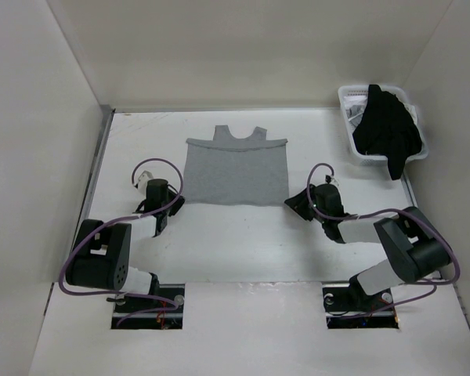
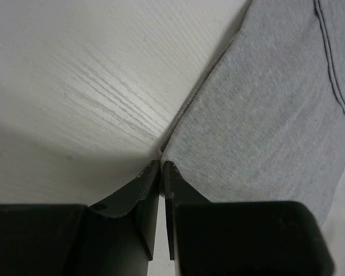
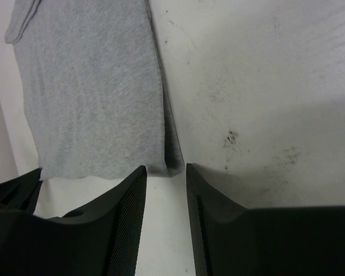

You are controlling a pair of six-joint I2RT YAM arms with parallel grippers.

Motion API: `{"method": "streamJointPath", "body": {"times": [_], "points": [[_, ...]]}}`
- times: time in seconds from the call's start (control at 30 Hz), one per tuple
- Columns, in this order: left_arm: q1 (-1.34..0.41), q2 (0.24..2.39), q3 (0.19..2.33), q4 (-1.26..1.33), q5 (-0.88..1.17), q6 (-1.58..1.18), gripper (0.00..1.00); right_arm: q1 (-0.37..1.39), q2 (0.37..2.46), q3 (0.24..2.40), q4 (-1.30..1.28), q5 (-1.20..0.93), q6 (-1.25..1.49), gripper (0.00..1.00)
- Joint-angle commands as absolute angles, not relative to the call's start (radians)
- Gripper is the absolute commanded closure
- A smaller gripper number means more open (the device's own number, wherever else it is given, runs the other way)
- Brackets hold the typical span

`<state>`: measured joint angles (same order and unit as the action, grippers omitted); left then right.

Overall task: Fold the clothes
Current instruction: Fold the tank top

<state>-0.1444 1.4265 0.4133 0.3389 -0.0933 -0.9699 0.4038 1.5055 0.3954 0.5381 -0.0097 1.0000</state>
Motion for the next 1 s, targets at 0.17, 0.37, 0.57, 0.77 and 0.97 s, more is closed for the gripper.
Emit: {"method": "streamJointPath", "body": {"times": [0.17,0.37,0.57,0.77,0.97], "points": [[-0.148,1.384,0.396,0.364,-0.098,-0.974,0.93,0.398,1.491,0.368,0.508,-0.012,1.009,0.66],[-0.151,1.390,0.397,0.373,-0.100,-0.977,0.93,0.397,1.551,0.396,0.544,-0.011,1.011,0.70],[-0.153,1.393,0.399,0.374,-0.100,-0.977,0.93,0.389,1.577,0.400,0.577,0.003,1.012,0.79],[-0.159,1.367,0.403,0.374,-0.098,-0.974,0.96,0.393,1.557,0.394,0.592,0.034,1.009,0.98],[-0.189,1.153,0.429,0.299,-0.101,-0.977,1.00,0.429,1.279,0.374,0.499,0.119,0.905,1.00]]}}
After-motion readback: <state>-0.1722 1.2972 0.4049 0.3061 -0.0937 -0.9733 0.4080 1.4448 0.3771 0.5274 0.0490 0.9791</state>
